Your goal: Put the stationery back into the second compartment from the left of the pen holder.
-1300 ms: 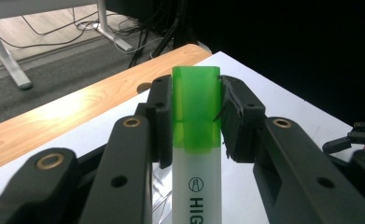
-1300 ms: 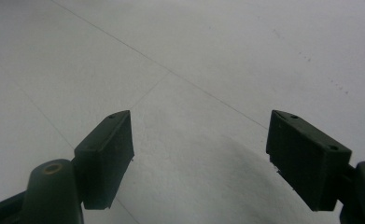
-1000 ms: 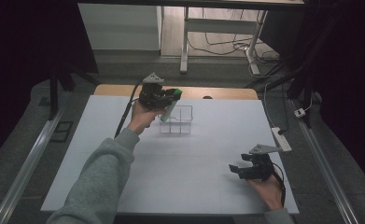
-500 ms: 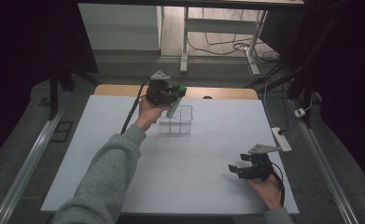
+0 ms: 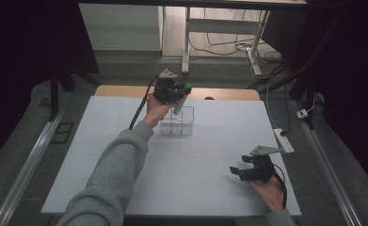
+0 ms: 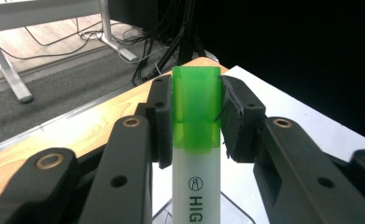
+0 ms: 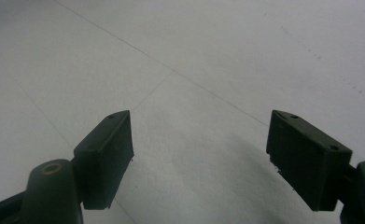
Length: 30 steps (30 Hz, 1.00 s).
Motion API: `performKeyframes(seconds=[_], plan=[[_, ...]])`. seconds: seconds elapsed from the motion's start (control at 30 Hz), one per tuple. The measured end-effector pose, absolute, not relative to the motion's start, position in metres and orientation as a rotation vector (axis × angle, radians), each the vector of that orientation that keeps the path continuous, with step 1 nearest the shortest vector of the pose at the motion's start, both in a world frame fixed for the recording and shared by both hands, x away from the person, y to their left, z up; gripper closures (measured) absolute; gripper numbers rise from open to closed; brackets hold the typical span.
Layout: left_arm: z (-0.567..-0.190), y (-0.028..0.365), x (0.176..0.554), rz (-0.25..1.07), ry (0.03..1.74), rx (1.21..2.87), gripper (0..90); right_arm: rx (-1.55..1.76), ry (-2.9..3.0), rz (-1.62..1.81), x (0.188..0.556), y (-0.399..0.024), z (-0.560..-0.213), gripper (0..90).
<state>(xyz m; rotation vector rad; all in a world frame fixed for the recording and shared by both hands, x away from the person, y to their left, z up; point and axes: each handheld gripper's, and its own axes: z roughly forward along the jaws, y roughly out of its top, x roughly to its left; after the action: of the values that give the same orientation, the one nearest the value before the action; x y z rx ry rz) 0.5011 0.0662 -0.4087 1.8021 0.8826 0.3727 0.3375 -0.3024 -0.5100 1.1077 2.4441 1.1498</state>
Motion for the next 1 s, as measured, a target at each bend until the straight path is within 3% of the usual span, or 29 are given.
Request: performKeyframes(seconds=[0.27, 0.4, 0.67, 1.0], plan=[[-0.418, 0.066, 0.502, 0.363, 0.892, 1.855, 64.8, 1.109, 2.444, 1.152, 0.338, -0.303, -0.511, 22.1], [-0.419, 0.070, 0.498, 0.367, 0.900, 1.864, 55.9, 1.109, 2.440, 1.154, 0.337, -0.303, -0.510, 22.1], [-0.416, 0.084, 0.488, 0.331, 0.885, 1.900, 47.3, 1.110, 2.437, 1.145, 0.337, -0.303, -0.510, 22.1], [-0.414, 0.097, 0.472, 0.335, 0.882, 1.922, 45.8, 1.104, 2.435, 1.146, 0.337, -0.304, -0.509, 22.1]])
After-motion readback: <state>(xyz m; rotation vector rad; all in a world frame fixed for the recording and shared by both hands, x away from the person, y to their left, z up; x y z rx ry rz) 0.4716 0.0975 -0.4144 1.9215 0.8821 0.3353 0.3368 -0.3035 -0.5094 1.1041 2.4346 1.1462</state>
